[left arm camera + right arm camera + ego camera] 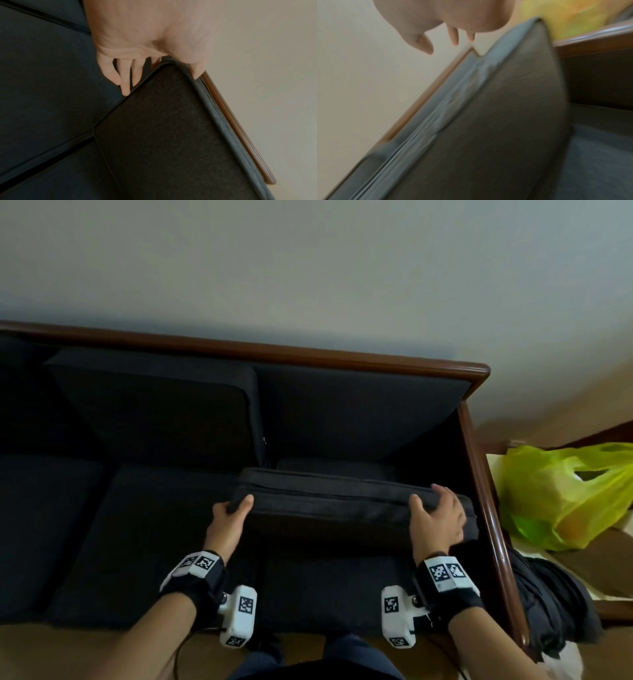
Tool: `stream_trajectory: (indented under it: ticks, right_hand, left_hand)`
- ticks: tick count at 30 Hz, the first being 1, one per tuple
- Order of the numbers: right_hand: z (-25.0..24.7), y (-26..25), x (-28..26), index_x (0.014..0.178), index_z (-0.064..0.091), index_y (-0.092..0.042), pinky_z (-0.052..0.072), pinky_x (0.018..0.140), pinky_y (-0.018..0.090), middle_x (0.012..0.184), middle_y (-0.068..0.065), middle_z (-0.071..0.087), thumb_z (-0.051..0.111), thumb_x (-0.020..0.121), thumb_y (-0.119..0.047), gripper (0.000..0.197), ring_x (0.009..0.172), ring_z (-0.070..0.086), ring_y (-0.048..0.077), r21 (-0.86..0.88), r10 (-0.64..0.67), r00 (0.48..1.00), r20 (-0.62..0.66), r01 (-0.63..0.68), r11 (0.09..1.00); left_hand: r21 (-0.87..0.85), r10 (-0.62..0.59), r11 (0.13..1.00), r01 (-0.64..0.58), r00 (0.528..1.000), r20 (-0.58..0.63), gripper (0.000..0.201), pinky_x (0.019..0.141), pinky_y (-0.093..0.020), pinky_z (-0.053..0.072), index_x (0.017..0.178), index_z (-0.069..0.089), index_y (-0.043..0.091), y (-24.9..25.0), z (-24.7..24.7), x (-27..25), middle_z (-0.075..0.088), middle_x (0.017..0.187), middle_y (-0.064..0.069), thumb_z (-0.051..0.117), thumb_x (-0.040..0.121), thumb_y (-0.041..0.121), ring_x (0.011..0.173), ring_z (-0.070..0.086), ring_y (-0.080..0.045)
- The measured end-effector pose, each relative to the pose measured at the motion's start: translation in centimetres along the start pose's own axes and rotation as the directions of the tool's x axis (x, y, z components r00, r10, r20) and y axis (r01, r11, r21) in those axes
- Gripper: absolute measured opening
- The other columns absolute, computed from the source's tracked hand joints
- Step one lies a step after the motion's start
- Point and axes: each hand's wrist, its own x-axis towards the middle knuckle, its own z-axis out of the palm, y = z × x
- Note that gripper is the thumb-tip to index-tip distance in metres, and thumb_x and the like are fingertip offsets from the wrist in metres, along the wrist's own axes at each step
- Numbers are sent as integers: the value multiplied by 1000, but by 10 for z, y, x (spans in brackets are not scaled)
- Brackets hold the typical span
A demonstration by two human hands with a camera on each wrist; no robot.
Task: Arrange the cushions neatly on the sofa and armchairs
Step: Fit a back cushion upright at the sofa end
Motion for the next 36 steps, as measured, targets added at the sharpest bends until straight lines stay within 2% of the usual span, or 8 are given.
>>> stream_trajectory:
  ticks: [4, 9, 13, 20, 23, 26, 30, 36]
  right_hand:
    - [48, -47, -50, 141, 44, -19, 25, 116, 45, 147, 3, 44, 73, 85, -30, 64, 140, 34, 21, 9, -304, 906, 293, 315, 949]
    - [115, -72, -111, 156, 10, -21, 11, 121, 45, 164, 2, 15, 74, 73, -56, 111, 152, 8, 24, -283, -370, 560, 741, 760, 585]
    - [139, -61, -140, 156, -2, -17, 18, 117, 55, 160, 8, 17, 75, 73, -52, 119, 147, 15, 34, -493, -364, 600, 712, 797, 350]
    - [151, -34, -154, 136, 39, -8, 34, 104, 58, 130, 12, 53, 86, 44, -38, 108, 122, 51, 34, -512, -449, 569, 689, 821, 254]
    - [147, -46, -151, 121, 52, -8, 43, 88, 55, 104, 8, 59, 85, 37, -32, 93, 93, 61, 31, -508, -470, 563, 680, 824, 250]
    - [137, -64, -142, 129, 45, -11, 35, 98, 51, 115, 5, 58, 78, 58, -32, 81, 105, 56, 30, -507, -415, 562, 715, 826, 246]
    - [112, -80, -127, 126, 46, -15, 33, 97, 45, 115, 1, 60, 75, 61, -40, 76, 108, 57, 27, -447, -445, 540, 714, 841, 304]
    - [52, -118, -107, 115, 55, -15, 41, 87, 38, 102, 1, 67, 89, 37, -36, 88, 96, 64, 28, -267, -521, 486, 702, 857, 440]
  left_hand:
    - [106, 37, 993, -48, 994, 101, 57, 99, -47, 46, 117, 38, 27, -9, -21, 1, 55, 118, -4, 59, 83, 68, 110, 59, -30]
    - [142, 92, 983, -114, 984, 152, 58, 95, -42, 49, 118, 41, 23, -27, -32, -1, 59, 115, -4, 61, 84, 65, 104, 62, -27]
    - [200, 103, 968, -149, 969, 223, 53, 95, -40, 49, 115, 40, 24, -39, -41, -9, 58, 108, 3, 61, 85, 63, 102, 61, -22]
    - [210, 40, 971, -113, 944, 327, 55, 90, -31, 48, 122, 50, 25, -74, -70, -9, 60, 119, 5, 67, 83, 60, 110, 61, -18]
    - [203, 16, 975, -86, 947, 322, 46, 77, -24, 44, 123, 55, 24, -83, -87, -9, 63, 117, 3, 68, 87, 49, 106, 61, -14]
    - [262, 56, 956, -135, 956, 288, 42, 80, -24, 43, 125, 56, 22, -81, -104, -8, 65, 115, 5, 68, 89, 40, 103, 60, -11]
    - [316, 154, 918, -241, 948, 278, 50, 79, -20, 45, 130, 53, 22, -65, -121, -5, 60, 125, 3, 71, 87, 38, 105, 56, -10]
    - [461, 380, 692, -556, 823, 423, 101, 117, -39, 29, 151, 27, 30, -13, -126, -15, 24, 159, 6, 85, 70, 43, 144, 28, -17]
